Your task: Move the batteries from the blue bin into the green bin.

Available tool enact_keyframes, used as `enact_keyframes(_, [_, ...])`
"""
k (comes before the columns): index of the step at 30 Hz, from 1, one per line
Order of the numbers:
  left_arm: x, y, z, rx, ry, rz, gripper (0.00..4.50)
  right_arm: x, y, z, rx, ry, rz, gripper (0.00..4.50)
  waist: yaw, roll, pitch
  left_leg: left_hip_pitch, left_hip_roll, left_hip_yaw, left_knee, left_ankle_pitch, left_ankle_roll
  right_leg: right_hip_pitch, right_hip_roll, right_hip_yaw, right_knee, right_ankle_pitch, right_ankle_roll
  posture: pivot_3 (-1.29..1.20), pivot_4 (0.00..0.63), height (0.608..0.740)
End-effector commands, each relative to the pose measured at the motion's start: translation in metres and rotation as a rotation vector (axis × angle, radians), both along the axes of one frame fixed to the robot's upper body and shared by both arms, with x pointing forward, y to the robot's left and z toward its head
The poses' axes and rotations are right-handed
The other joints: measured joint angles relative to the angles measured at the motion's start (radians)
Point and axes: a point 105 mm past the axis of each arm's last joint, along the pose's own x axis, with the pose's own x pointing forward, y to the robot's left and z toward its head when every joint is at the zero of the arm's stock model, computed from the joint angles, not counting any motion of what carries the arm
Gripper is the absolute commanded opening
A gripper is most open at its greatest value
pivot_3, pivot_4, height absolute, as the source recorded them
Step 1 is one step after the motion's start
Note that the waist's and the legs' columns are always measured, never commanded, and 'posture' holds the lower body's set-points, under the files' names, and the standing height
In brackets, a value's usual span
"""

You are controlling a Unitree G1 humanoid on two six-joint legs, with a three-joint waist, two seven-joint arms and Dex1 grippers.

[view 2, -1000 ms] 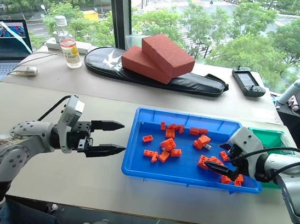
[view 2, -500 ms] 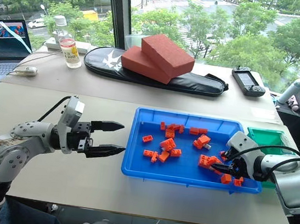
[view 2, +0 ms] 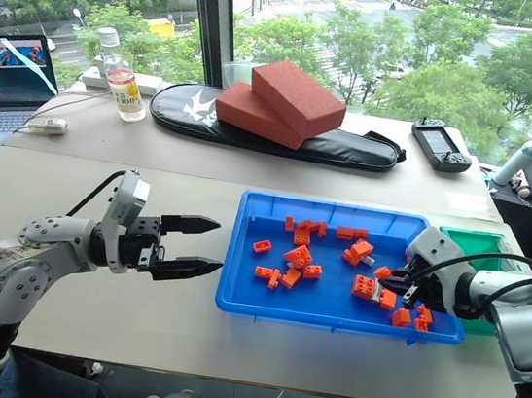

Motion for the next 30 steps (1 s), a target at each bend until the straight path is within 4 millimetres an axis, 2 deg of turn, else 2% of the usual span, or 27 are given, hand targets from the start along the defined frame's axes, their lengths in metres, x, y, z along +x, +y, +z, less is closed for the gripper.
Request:
enact_keyframes(1, [-0.005, -0.003, 0.008, -0.015, -0.038, -0.022, 4.50, -0.006, -0.013, 0.002, -0.068, -0.009, -0.045, 0.45, 0.000, 0.000, 0.000, 0.000, 0.000, 0.000, 0.000, 0.000, 0.000, 0.000, 0.000, 0.000, 0.000, 0.000, 0.000, 0.00, 0.150, 0.740])
enact_keyframes(3, [-0.004, -0.003, 0.009, -0.017, -0.038, -0.022, 4.50, -0.007, -0.017, -0.003, -0.094, -0.003, -0.061, 0.45, 0.000, 0.000, 0.000, 0.000, 0.000, 0.000, 0.000, 0.000, 0.000, 0.000, 0.000, 0.000, 0.000, 0.000, 0.000, 0.00, 0.150, 0.740])
enact_keyframes(5, [-0.003, -0.003, 0.008, -0.011, -0.040, -0.013, 4.50, -0.007, -0.018, -0.003, -0.098, -0.012, -0.070, 1.48, -0.005, 0.000, 0.000, 0.000, 0.000, 0.000, 0.000, 0.000, 0.000, 0.000, 0.000, 0.000, 0.000, 0.000, 0.000, 0.00, 0.150, 0.740])
enact_keyframes(9, [-0.002, -0.003, 0.008, -0.011, -0.038, -0.011, 4.50, -0.004, -0.013, 0.006, -0.095, -0.039, -0.057, 2.69, -0.005, 0.000, 0.000, 0.000, 0.000, 0.000, 0.000, 0.000, 0.000, 0.000, 0.001, 0.000, 0.000, 0.000, 0.000, 0.00, 0.150, 0.740])
enact_keyframes(13, [-0.002, -0.003, 0.008, -0.007, -0.035, -0.012, 4.50, -0.002, 0.014, 0.017, -0.037, -0.044, 0.075, 4.09, -0.006, 0.000, 0.000, 0.000, 0.000, 0.000, 0.000, 0.000, 0.000, 0.000, 0.000, 0.001, 0.000, 0.000, 0.000, 0.00, 0.150, 0.740])
enact_keyframes(17, [-0.002, -0.005, 0.008, -0.004, -0.034, -0.015, 4.50, -0.001, 0.036, 0.015, -0.022, -0.009, 0.225, 4.09, -0.006, 0.000, 0.000, 0.000, 0.001, 0.000, 0.000, 0.000, 0.000, 0.000, 0.001, 0.000, 0.000, 0.000, 0.000, 0.00, 0.150, 0.740])
enact_keyframes(21, [-0.003, -0.004, 0.008, -0.003, -0.032, -0.015, 4.50, 0.007, 0.045, 0.007, -0.032, 0.029, 0.308, 4.09, -0.005, 0.000, 0.000, 0.001, 0.000, 0.000, 0.000, 0.000, 0.000, 0.000, 0.000, 0.000, 0.000, 0.000, 0.000, 0.00, 0.150, 0.740])
enact_keyframes(25, [-0.002, -0.003, 0.007, 0.002, -0.029, -0.008, 4.50, 0.019, 0.036, -0.005, -0.126, 0.076, 0.321, 4.09, -0.005, 0.000, 0.000, 0.000, 0.000, 0.000, 0.000, 0.000, 0.000, 0.000, 0.000, 0.000, 0.000, 0.000, 0.000, 0.00, 0.150, 0.740])
enact_keyframes(30, [-0.002, -0.003, 0.007, 0.001, -0.025, -0.007, 4.50, 0.024, 0.036, -0.008, -0.163, 0.108, 0.368, 4.09, -0.003, 0.001, 0.000, 0.000, 0.000, 0.000, 0.000, 0.000, 0.000, -0.001, 0.000, 0.000, 0.000, 0.000, 0.000, 0.00, 0.150, 0.740])
